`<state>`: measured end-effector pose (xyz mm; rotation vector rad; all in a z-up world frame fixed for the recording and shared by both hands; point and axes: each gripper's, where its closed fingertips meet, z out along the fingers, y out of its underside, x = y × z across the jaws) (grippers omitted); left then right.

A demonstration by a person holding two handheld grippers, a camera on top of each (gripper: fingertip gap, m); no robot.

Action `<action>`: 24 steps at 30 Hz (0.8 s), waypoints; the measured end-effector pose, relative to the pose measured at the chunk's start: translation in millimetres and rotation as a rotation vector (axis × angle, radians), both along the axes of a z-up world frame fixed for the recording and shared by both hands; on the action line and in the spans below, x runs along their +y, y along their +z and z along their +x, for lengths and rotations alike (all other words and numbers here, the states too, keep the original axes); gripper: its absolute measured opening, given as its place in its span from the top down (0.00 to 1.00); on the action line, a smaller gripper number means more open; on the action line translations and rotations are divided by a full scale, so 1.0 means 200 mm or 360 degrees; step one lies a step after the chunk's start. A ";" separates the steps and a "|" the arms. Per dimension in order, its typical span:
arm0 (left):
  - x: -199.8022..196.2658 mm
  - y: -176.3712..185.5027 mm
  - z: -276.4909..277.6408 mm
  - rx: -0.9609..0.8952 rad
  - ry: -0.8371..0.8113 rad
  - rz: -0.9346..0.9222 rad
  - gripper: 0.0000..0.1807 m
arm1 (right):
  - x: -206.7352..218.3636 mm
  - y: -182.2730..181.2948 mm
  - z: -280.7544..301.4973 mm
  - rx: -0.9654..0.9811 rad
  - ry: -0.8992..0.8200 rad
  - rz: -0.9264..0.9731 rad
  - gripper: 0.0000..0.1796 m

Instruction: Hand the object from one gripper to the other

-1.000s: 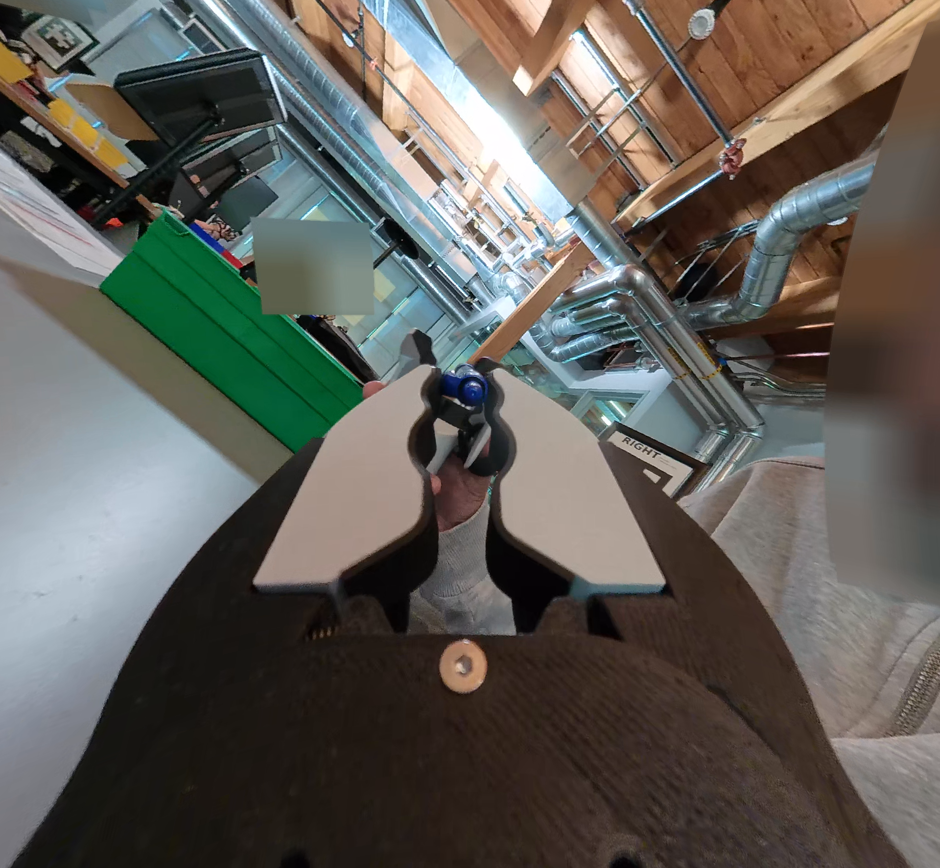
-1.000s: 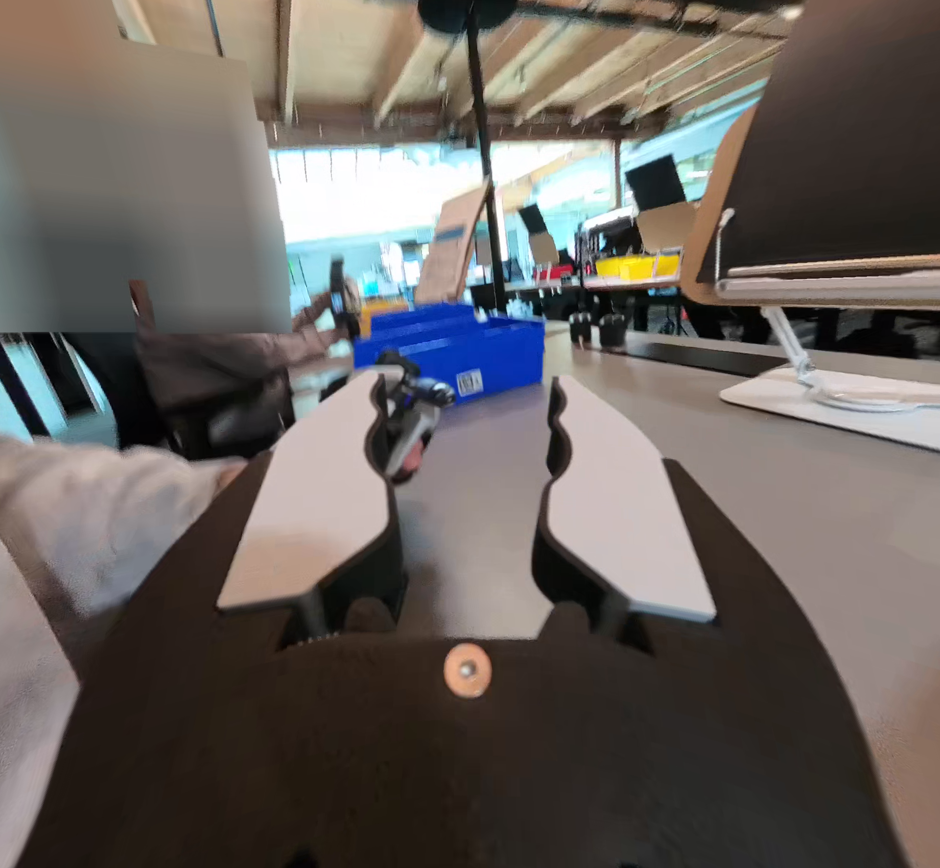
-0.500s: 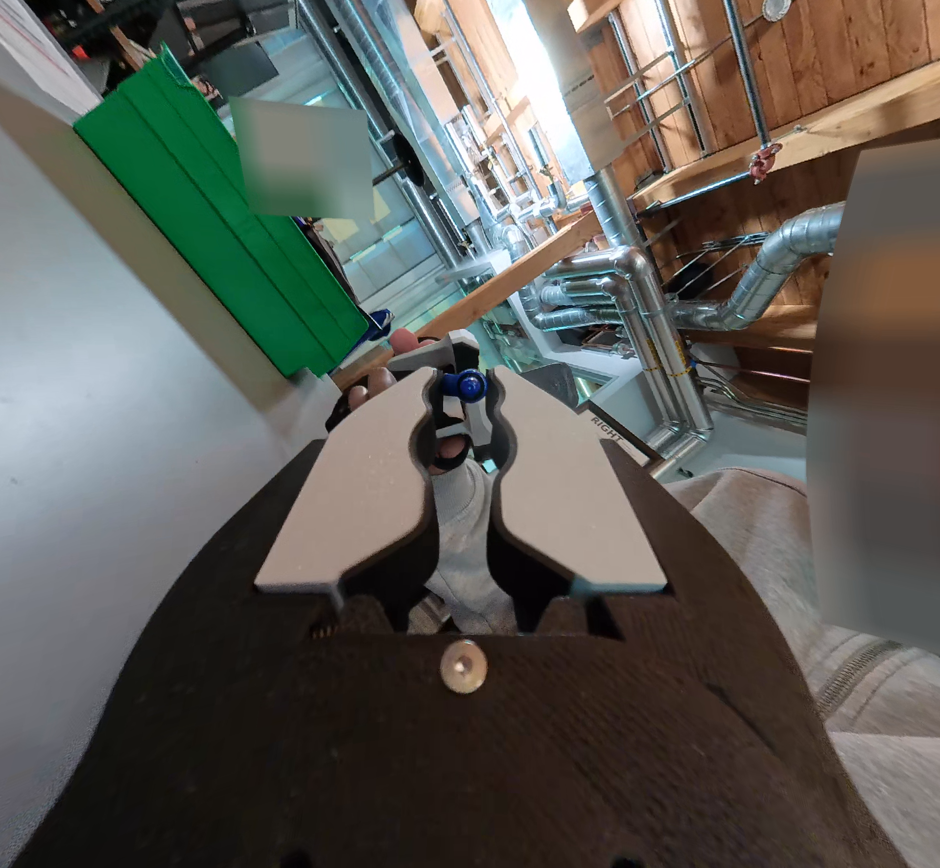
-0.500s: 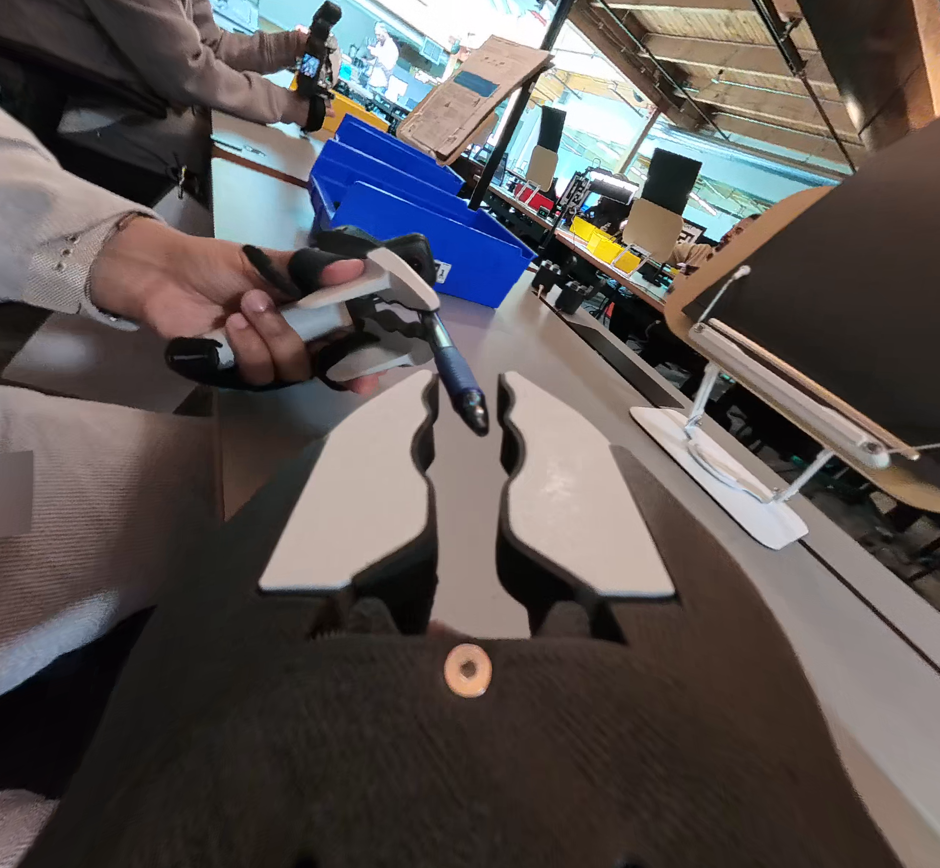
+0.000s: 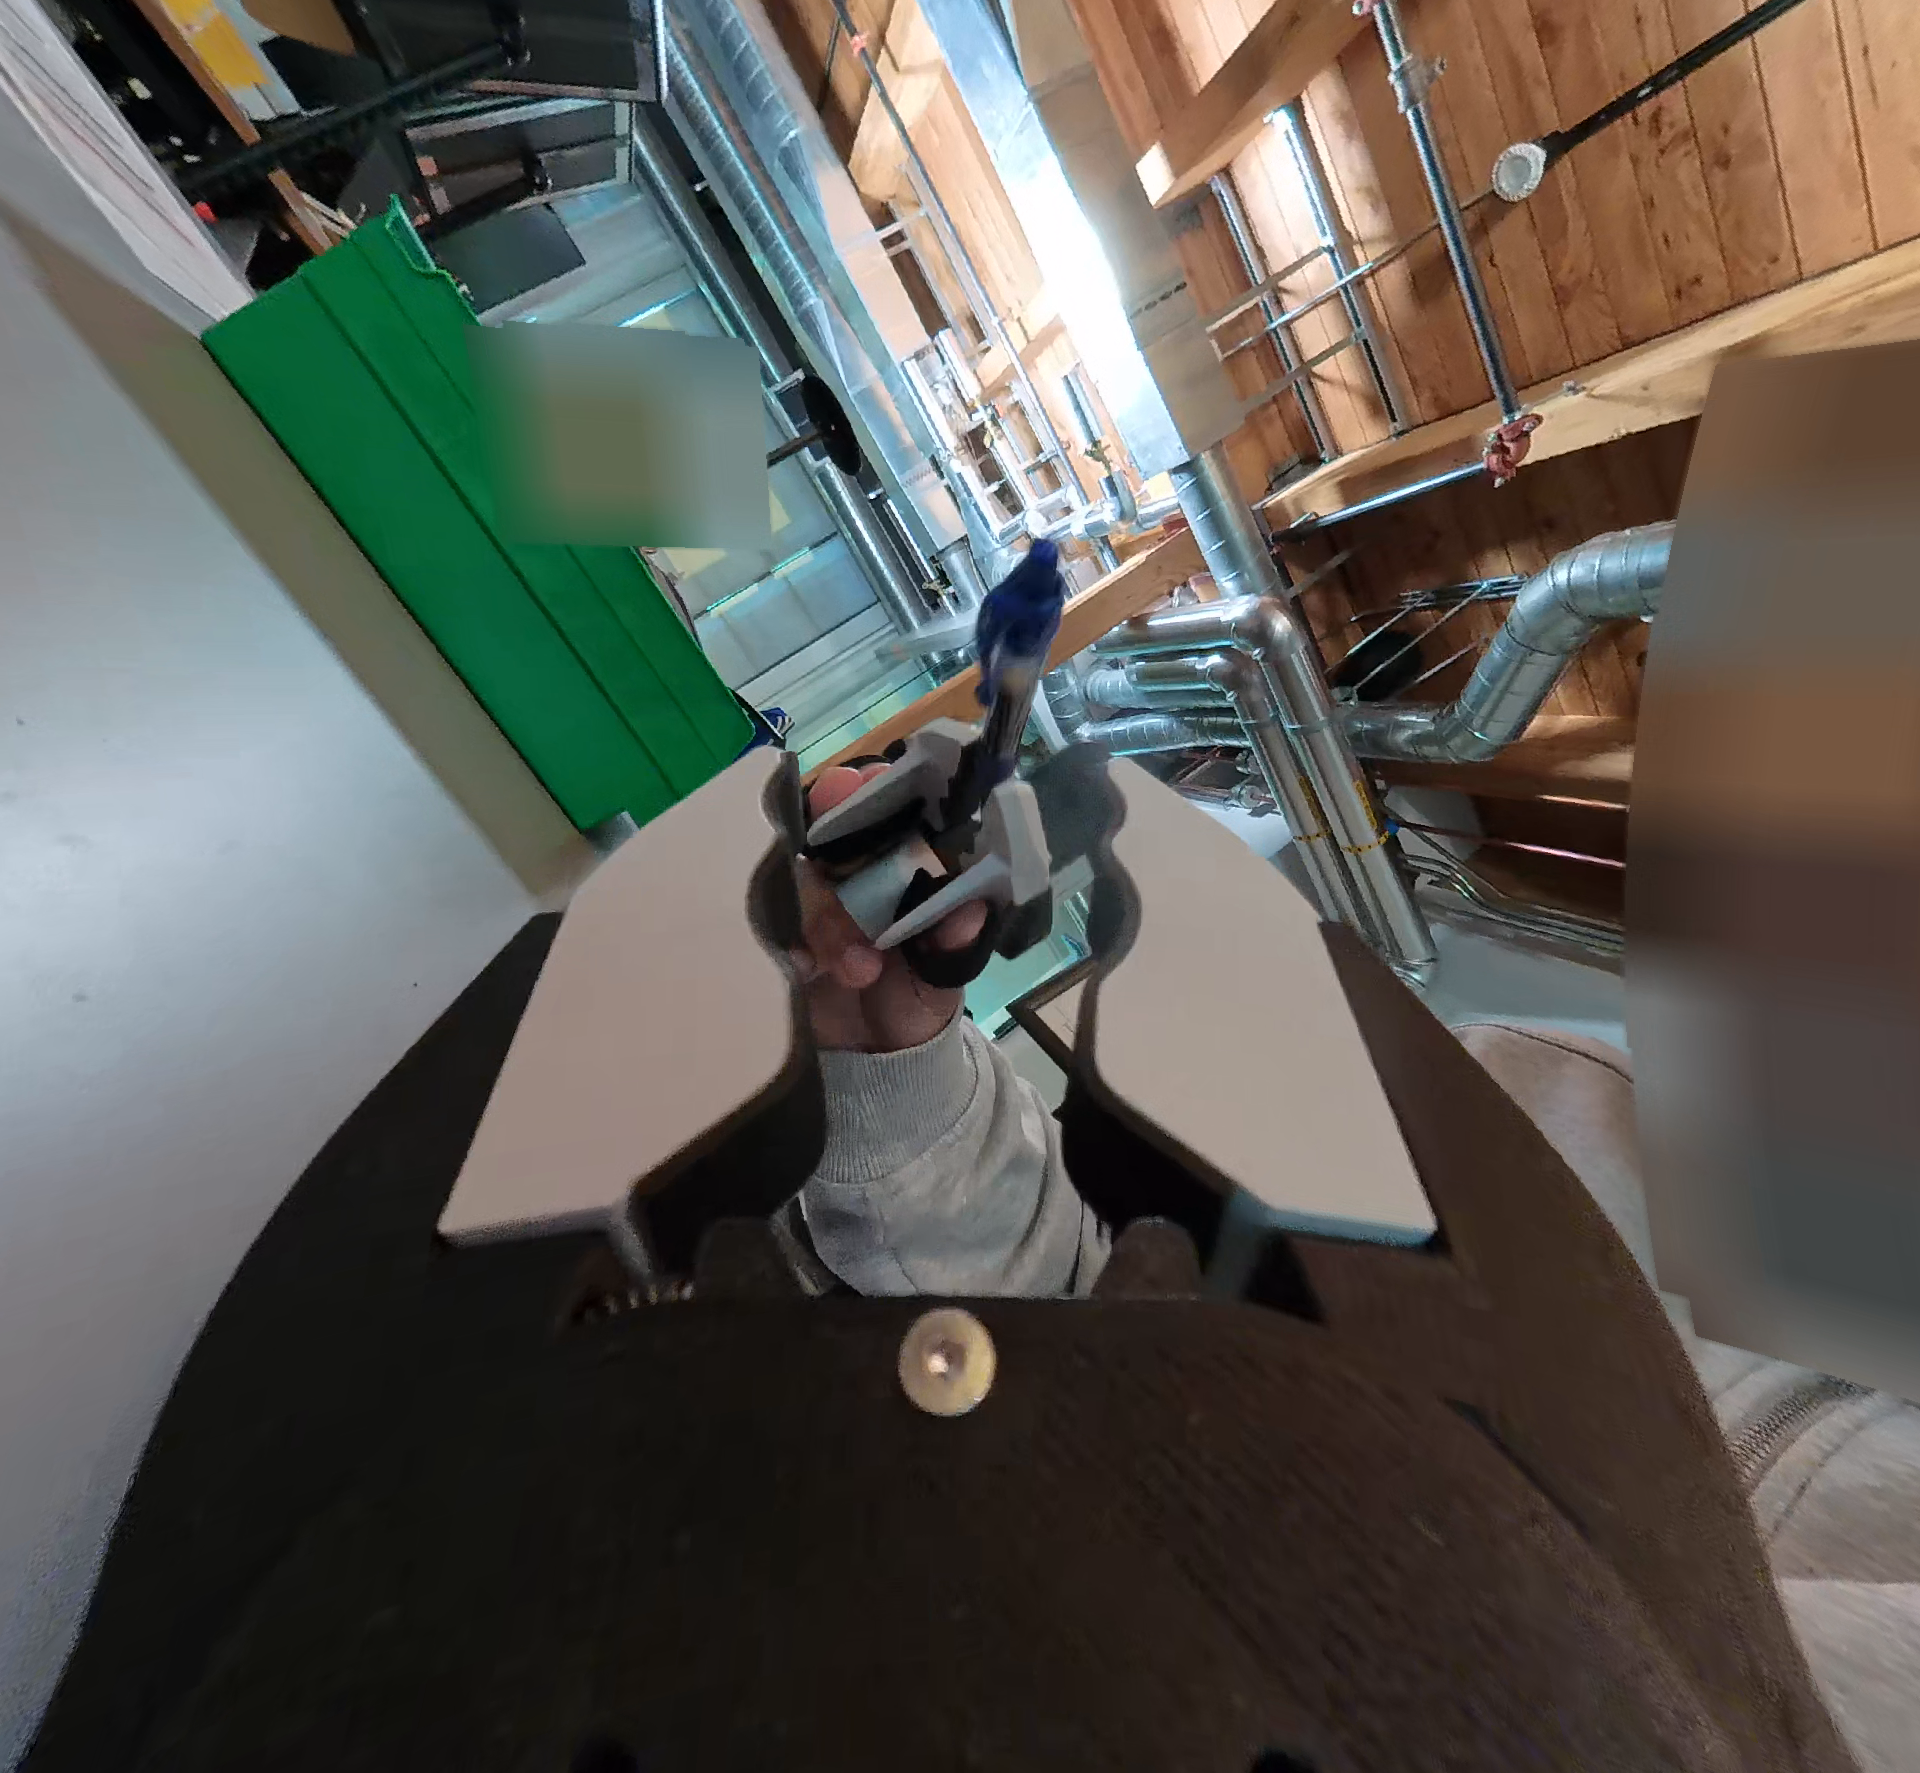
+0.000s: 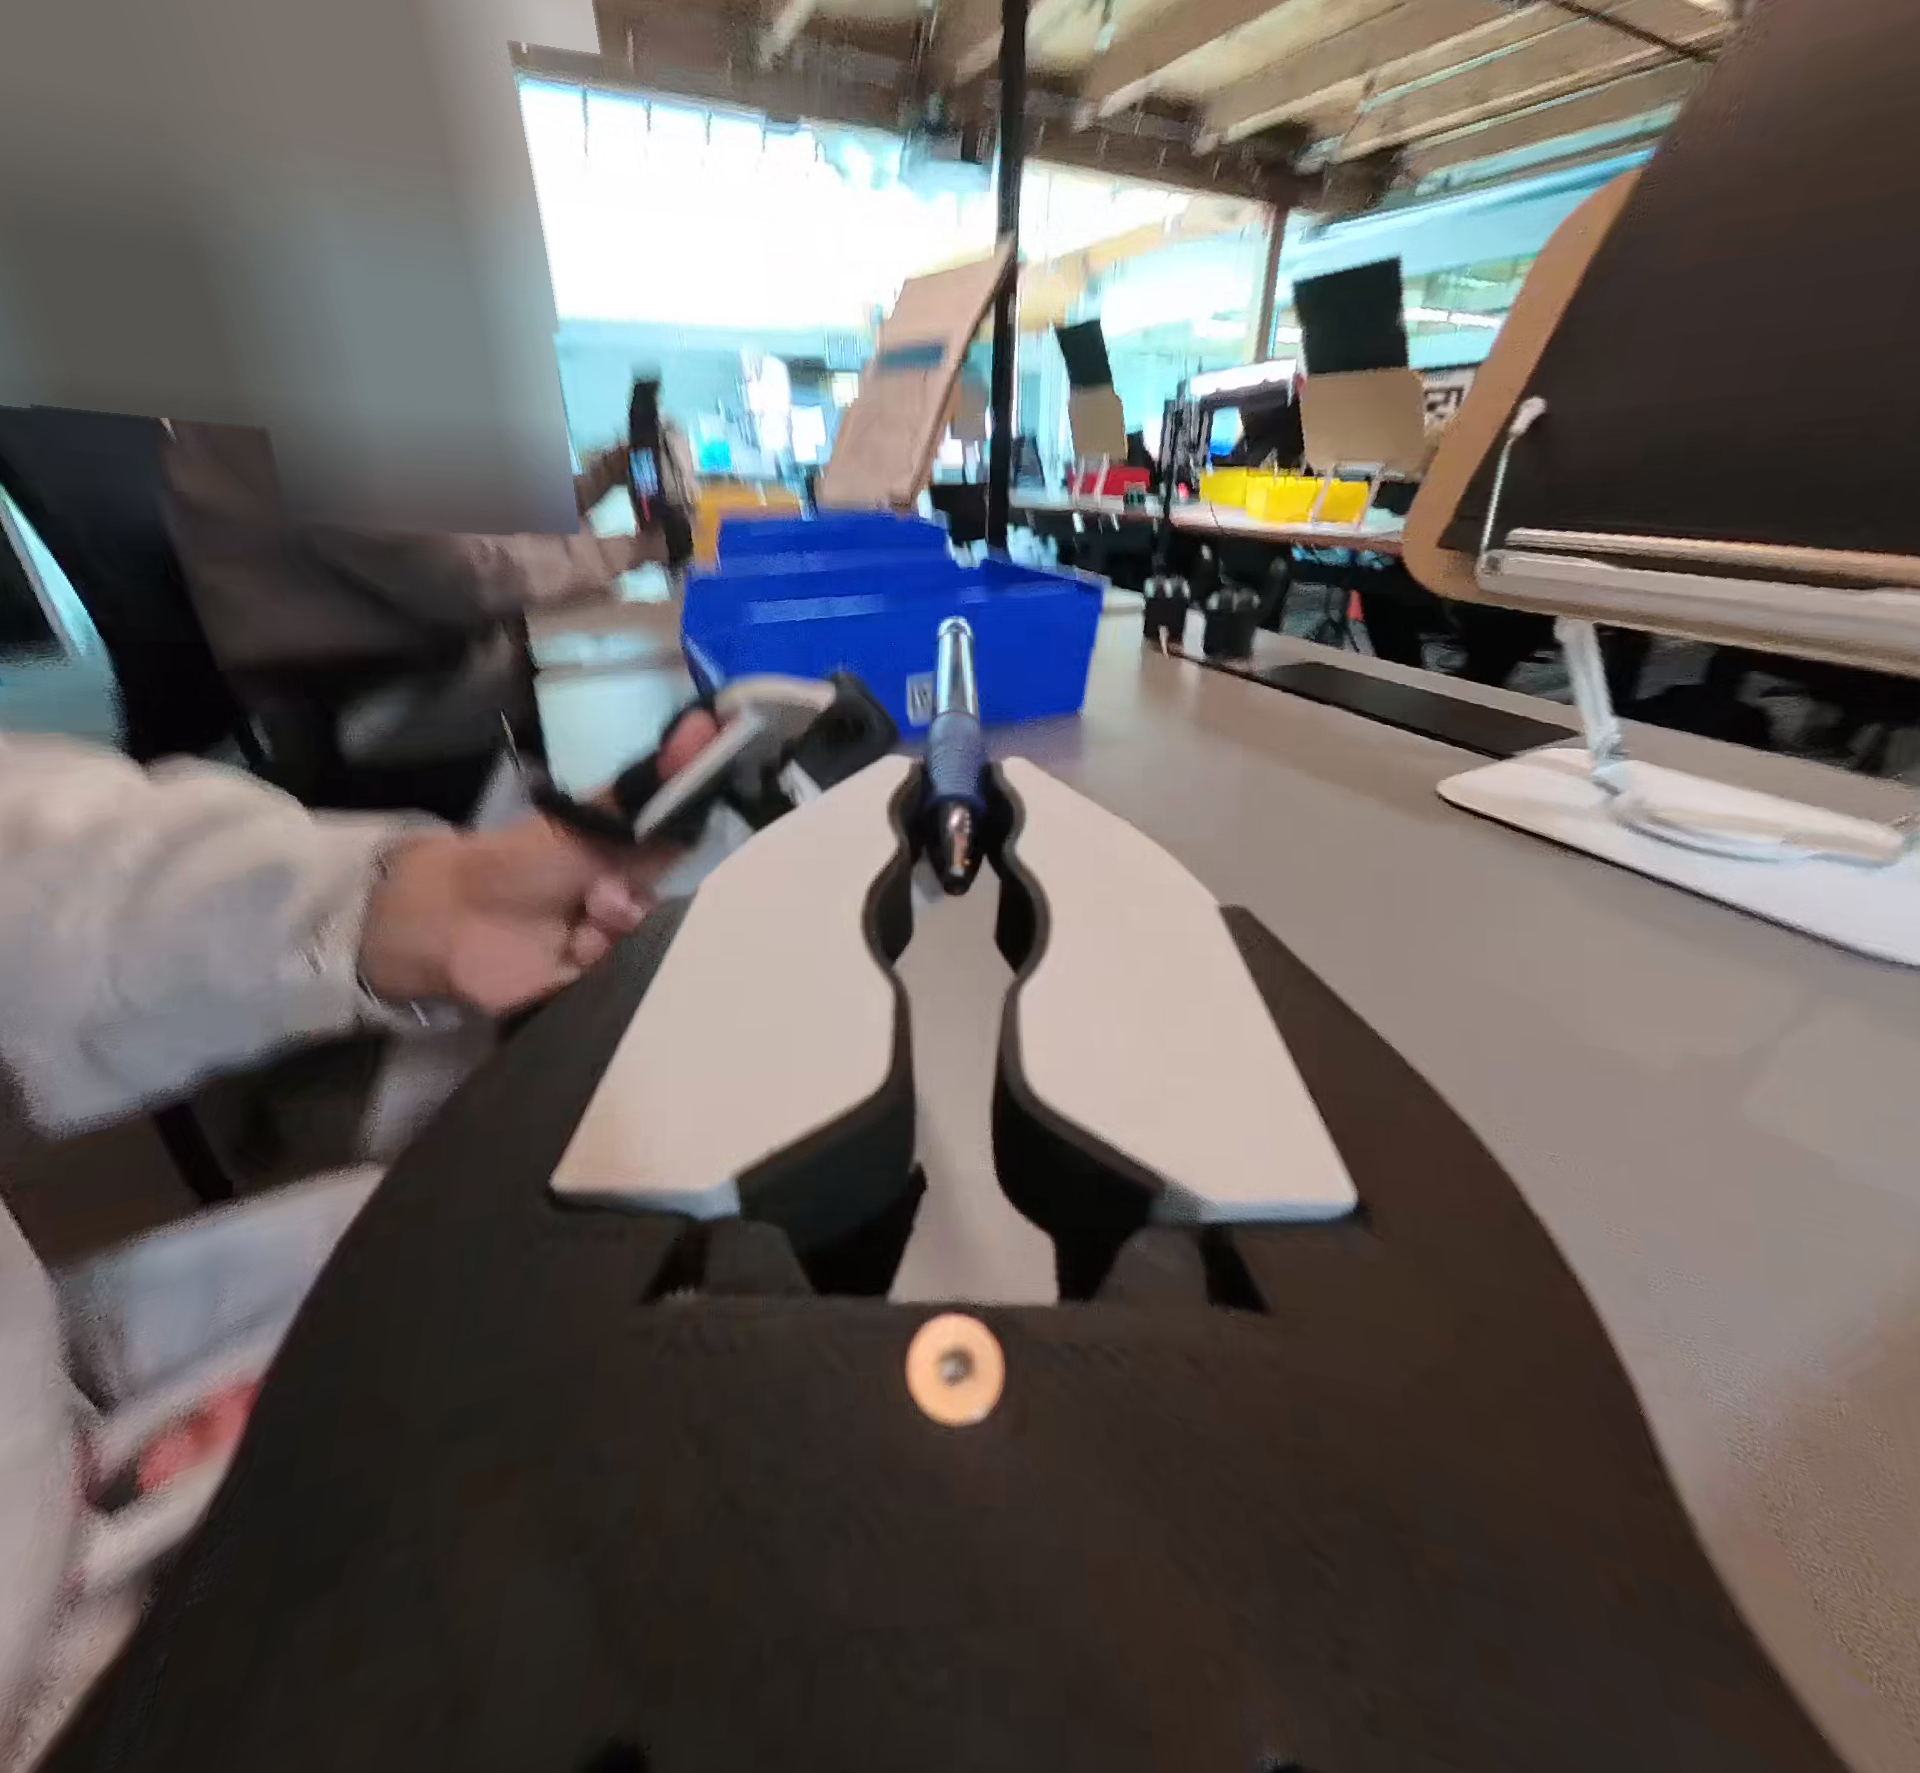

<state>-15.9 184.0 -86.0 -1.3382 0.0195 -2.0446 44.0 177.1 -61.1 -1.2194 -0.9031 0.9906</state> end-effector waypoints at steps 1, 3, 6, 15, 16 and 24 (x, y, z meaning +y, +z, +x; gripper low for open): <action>-0.01 0.01 0.00 -0.0005 -0.0005 0.0022 0.71 | 0.01 0.04 0.02 0.0145 0.0019 -0.0098 0.94; -0.02 0.02 0.02 -0.0005 -0.0024 0.0058 0.71 | 0.03 0.11 0.07 0.0448 0.0078 -0.0298 0.94; -0.05 0.04 0.05 0.0016 -0.0041 0.0120 0.72 | 0.06 0.13 0.12 0.0672 0.0133 -0.0496 0.94; -0.12 0.20 -0.05 -0.0072 0.0276 0.0544 0.90 | -0.06 0.06 -0.07 0.0753 0.0339 -0.0825 0.94; -0.13 0.24 -0.09 -0.0149 0.0325 0.0588 0.90 | -0.07 0.04 -0.09 0.0760 0.0350 -0.0872 0.94; -0.08 0.23 -0.16 -0.0196 0.0546 0.0555 0.79 | -0.10 -0.04 -0.17 0.0845 0.0334 -0.1122 0.94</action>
